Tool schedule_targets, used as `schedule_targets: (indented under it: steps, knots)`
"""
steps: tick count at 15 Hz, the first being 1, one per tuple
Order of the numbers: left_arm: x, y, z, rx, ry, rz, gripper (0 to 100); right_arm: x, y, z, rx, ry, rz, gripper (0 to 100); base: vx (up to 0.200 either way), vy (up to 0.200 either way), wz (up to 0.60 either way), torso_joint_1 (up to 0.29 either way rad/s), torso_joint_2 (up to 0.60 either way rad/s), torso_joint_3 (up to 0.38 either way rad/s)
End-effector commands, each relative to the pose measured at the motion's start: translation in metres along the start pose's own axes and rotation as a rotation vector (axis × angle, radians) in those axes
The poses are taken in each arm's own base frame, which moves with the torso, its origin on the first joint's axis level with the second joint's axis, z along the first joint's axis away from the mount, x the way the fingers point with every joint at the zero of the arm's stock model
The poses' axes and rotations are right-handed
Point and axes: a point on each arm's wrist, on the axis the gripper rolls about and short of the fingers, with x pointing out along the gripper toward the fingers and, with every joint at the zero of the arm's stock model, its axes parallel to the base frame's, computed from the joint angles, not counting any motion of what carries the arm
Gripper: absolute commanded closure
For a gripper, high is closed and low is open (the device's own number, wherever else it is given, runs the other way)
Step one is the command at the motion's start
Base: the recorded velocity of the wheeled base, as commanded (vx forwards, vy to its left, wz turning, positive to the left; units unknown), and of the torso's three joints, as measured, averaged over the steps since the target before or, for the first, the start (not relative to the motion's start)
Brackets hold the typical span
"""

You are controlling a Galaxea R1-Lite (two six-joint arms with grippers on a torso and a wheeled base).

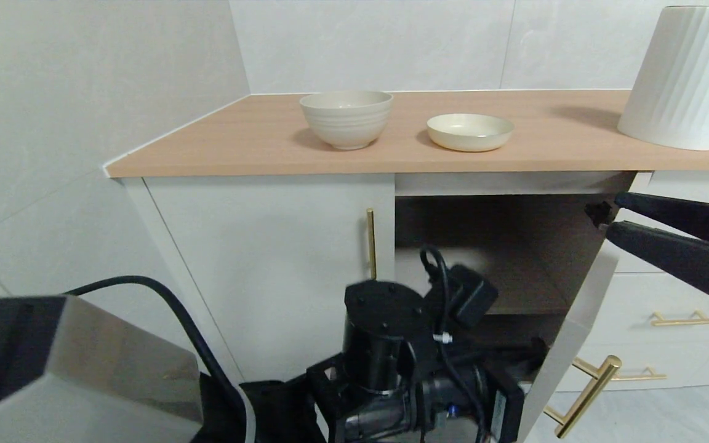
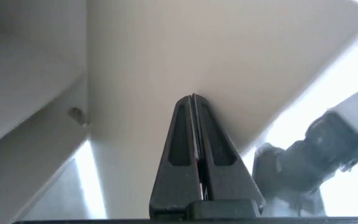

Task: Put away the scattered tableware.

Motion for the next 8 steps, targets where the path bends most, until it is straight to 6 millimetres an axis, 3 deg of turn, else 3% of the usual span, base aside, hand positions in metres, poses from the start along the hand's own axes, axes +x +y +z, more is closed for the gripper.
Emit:
schedule_targets:
  steps: [1, 3, 5, 8]
  knots:
    - [0.003, -0.002, -0.006, -0.002, 0.022, 0.001, 100, 0.002, -0.001, -0.003, 0.005, 0.017, -0.002, 0, -0.200, 0.000, 0.00, -0.007, 0.00, 0.007]
    - [0.014, -0.001, -0.004, 0.002, 0.014, -0.002, 100, 0.003, -0.001, -0.003, 0.004, 0.018, -0.002, 0, -0.200, 0.000, 0.00, 0.002, 0.00, -0.002]
    - [0.026, 0.001, 0.009, -0.005, -0.002, -0.004, 100, 0.002, -0.001, -0.003, 0.004, 0.020, -0.001, 0, 0.000, 0.000, 0.00, 0.000, 0.00, 0.000]
    - [0.029, -0.005, 0.014, -0.001, -0.007, -0.013, 100, 0.002, -0.001, -0.002, 0.005, 0.016, 0.000, 0, 0.000, 0.000, 0.00, 0.000, 0.00, 0.000]
